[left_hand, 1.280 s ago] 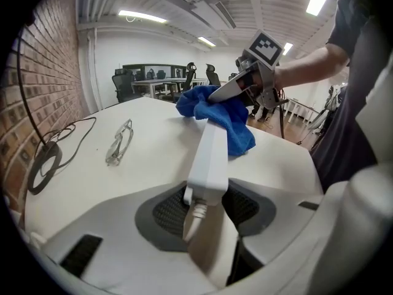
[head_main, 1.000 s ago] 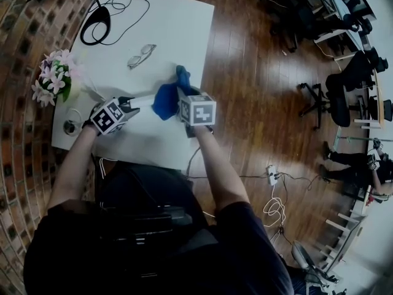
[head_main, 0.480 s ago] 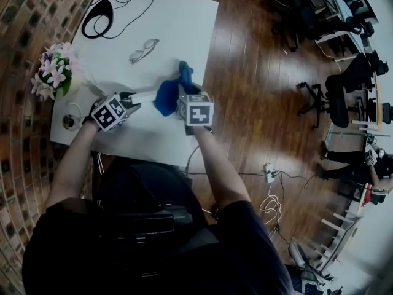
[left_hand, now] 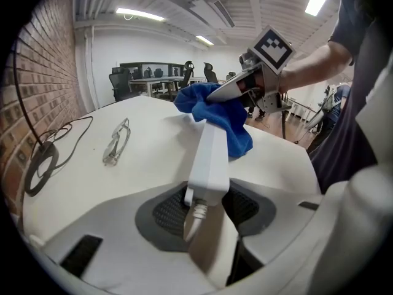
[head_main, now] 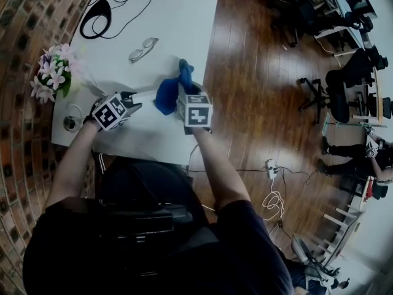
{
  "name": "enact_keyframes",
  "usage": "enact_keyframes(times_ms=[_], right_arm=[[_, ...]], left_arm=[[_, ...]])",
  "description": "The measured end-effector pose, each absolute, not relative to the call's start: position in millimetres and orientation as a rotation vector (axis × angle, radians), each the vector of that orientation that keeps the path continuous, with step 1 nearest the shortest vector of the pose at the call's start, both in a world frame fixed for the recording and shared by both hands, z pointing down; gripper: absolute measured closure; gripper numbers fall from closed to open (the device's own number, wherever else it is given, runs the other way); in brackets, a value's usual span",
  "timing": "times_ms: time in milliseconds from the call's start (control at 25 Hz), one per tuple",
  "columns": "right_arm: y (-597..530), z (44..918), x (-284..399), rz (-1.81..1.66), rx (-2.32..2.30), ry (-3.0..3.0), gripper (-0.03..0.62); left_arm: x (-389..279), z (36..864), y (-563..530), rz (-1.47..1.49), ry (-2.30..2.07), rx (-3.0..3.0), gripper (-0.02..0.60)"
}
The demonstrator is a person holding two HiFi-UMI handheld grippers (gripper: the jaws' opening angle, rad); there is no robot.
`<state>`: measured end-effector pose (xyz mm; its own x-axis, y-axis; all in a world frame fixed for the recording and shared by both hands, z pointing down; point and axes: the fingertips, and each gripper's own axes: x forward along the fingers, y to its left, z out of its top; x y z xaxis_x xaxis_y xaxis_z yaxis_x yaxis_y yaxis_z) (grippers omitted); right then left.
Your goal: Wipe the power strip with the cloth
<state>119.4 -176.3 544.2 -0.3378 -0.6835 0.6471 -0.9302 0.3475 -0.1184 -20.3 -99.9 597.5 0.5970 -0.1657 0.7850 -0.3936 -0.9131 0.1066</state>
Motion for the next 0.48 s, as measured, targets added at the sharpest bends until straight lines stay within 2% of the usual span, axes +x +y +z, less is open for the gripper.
enact_keyframes(times_ms=[480], right_arm=[[-167.1, 544.5, 77.7, 0.569, 1.238, -2.155, 0.530]], left_arm=[[-25.1, 608.6, -106.1, 1.235, -0.421, 2.527, 0.400]])
